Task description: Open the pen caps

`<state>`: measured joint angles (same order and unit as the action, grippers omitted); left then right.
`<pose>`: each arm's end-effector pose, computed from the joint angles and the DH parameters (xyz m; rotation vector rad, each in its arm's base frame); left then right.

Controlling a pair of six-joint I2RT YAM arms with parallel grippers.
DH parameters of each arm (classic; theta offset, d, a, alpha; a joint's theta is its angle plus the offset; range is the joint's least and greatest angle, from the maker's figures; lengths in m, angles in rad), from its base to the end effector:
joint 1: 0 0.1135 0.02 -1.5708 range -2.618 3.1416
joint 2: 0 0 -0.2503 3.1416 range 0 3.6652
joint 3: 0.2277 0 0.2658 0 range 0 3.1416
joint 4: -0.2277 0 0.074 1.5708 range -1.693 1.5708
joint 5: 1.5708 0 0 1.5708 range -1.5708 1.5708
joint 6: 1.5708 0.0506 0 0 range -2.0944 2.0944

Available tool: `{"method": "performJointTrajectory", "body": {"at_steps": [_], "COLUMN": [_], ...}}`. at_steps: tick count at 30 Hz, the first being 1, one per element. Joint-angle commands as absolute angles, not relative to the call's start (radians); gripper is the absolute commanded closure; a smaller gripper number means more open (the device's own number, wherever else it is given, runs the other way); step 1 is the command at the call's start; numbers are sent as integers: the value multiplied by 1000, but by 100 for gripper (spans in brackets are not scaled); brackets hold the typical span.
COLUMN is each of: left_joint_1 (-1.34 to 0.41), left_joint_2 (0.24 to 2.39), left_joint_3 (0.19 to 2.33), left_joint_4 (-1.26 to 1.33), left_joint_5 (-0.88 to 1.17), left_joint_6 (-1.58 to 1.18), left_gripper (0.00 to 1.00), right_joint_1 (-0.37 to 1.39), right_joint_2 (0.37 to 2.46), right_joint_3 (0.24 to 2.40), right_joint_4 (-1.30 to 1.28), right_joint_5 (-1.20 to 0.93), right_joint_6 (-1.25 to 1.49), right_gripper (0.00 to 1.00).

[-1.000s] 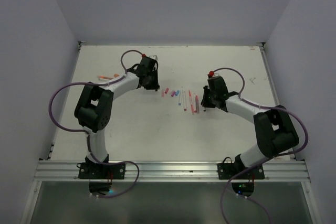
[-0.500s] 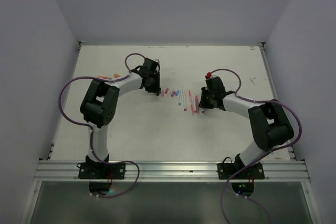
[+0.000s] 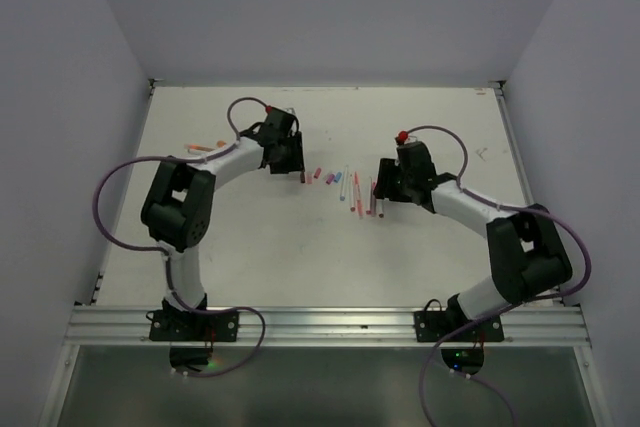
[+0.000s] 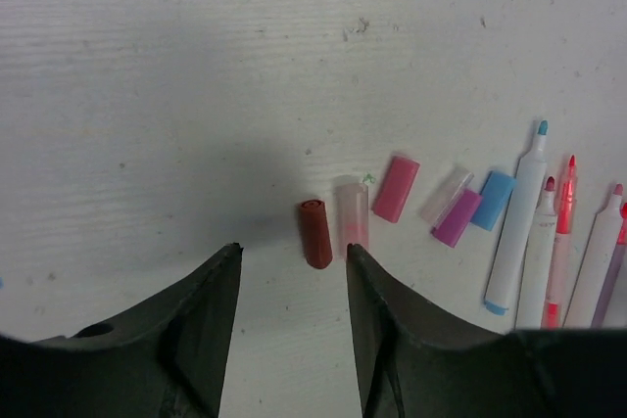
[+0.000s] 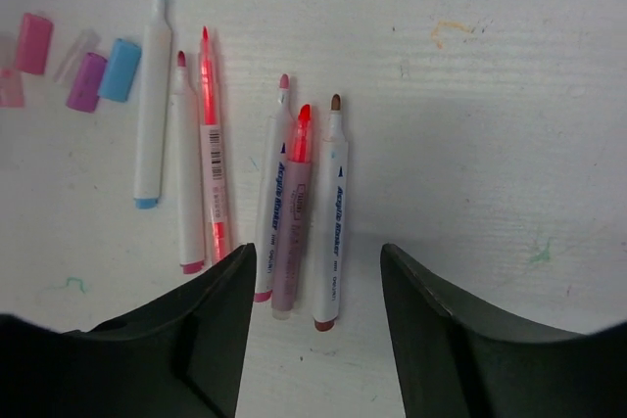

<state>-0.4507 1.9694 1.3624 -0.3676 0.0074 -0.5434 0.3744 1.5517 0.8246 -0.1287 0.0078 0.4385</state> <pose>0.3905 -0.1894 0.1427 -0.1172 2.5913 -0.3885 0.3075 0.1204 0.1424 0.0824 2.4573 0.3543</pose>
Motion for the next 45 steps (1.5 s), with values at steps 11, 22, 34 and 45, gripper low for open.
{"method": "performJointTrajectory", "body": {"at_steps": [11,22,34,45], "left_joint_1": [-215,-169,-140,-83], "left_joint_2": [1566,1672,1884,1913], "left_joint_3": [1210,1255,1328,1295], "left_joint_4": [-410,-221,-319,-291], "left_joint_5": [-176,-161,89,146], "left_joint_6": [-649,-45,262,241], "left_gripper": [10,10,11,11], "right_joint_1": [371,373,371,371], "right_joint_2": [1174,1115,1111,1108], "right_joint_3": [864,798,773,762], "right_joint_4": [-192,-140,-141,-141], "right_joint_5": [28,-54,-83,-95], "right_joint_6": [430,402,382,377], "right_gripper": [9,7,7,7]}}
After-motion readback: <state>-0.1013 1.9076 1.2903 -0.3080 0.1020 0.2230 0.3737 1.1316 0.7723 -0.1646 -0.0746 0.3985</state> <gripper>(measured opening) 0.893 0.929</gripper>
